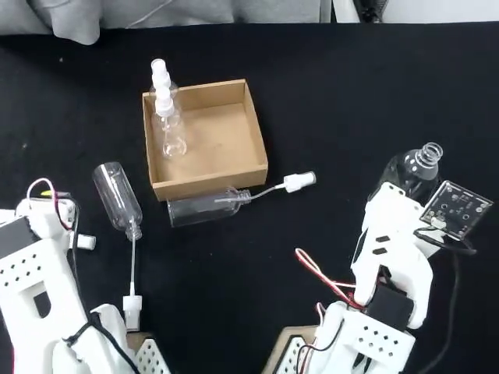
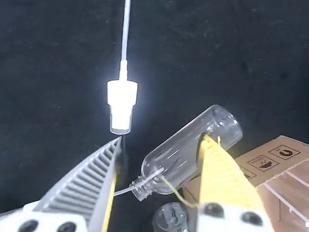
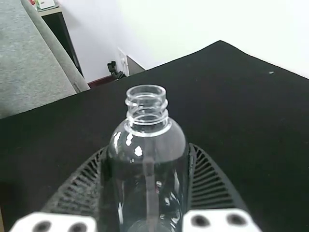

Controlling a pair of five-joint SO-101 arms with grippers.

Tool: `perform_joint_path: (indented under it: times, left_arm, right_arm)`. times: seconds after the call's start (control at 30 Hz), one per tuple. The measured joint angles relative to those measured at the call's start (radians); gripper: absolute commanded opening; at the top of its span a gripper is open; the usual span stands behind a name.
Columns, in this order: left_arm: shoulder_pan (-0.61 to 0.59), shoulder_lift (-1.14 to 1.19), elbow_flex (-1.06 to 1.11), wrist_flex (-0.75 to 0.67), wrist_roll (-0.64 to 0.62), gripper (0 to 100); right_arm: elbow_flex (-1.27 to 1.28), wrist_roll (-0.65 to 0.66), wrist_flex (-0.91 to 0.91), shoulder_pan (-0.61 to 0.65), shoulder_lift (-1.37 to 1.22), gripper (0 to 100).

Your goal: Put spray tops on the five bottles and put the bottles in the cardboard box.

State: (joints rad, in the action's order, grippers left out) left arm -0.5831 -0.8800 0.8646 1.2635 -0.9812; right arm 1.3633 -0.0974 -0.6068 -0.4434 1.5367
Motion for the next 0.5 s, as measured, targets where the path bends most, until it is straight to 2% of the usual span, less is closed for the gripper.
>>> perform_joint_path:
  times: [0.33, 0.5]
  left_arm:
    - [0.005, 0.000, -0.141, 0.163, 0.023, 23]
    - [0.008, 0.000, -0.193, 0.192, 0.055, 23]
  right_arm:
    - [0.000, 0.000, 0.000, 0.000, 0.000, 7.4]
    - [0.000, 0.000, 0.000, 0.000, 0.000, 7.4]
